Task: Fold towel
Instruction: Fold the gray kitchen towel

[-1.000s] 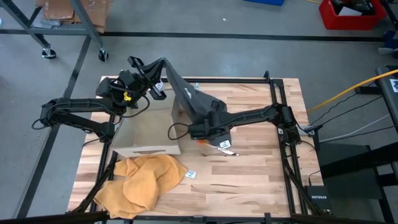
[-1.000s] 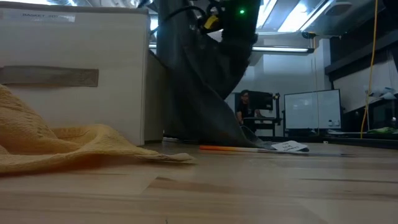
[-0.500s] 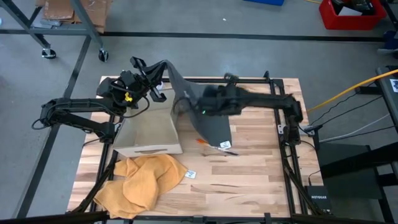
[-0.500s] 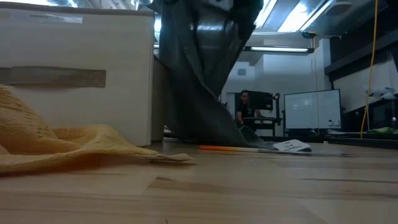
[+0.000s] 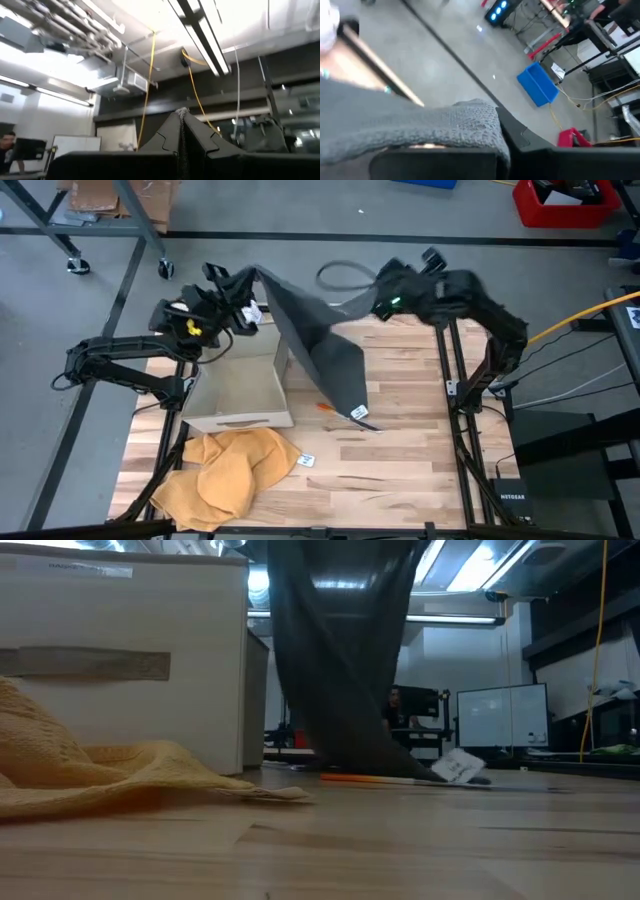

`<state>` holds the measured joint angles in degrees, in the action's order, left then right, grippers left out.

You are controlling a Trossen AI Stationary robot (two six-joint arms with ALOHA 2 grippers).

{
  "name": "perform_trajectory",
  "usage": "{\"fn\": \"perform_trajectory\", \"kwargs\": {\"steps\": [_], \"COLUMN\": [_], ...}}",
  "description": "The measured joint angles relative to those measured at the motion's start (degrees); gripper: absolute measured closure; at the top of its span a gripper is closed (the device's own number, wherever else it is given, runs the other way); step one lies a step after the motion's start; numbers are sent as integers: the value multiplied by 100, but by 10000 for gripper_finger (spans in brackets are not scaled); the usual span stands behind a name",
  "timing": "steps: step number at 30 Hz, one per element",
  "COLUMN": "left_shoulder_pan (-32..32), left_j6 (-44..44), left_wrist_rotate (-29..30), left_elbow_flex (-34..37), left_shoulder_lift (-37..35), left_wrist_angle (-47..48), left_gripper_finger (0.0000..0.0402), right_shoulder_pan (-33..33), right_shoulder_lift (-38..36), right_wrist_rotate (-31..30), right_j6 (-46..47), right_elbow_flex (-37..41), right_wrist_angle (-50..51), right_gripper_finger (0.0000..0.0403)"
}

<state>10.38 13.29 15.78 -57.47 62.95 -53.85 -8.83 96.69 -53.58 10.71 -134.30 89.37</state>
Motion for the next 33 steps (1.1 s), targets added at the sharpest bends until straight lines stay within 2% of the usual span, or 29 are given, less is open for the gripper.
{"fn": "perform_trajectory", "kwargs": {"steps": [8, 13, 23, 28, 33], "left_shoulder_pan": [274, 482, 1008, 1263, 1524], "left_j6": [17, 15, -2, -315, -640], "left_wrist_rotate": [-234, -348, -351, -537, -581], "left_elbow_flex": [-1273, -2166, -3914, -4612, -5023], "left_shoulder_lift": [653, 1247, 2319, 2703, 2991], "left_wrist_angle": [315, 712, 876, 1161, 1177], "left_gripper_finger": [401, 401, 401, 401, 401], "right_shoulder_pan": [-221, -370, -1043, -1440, -1812], "right_shoulder_lift": [-664, -871, -995, -997, -997], "right_wrist_rotate": [-96, -105, -135, -136, -133], "right_j6": [-1105, -1762, -3631, -4314, -4846], "right_elbow_flex": [22, -42, -70, -70, -70], "right_wrist_angle": [-1510, -2259, -4179, -4699, -4908], "right_gripper_finger": [403, 403, 403, 403, 403]}}
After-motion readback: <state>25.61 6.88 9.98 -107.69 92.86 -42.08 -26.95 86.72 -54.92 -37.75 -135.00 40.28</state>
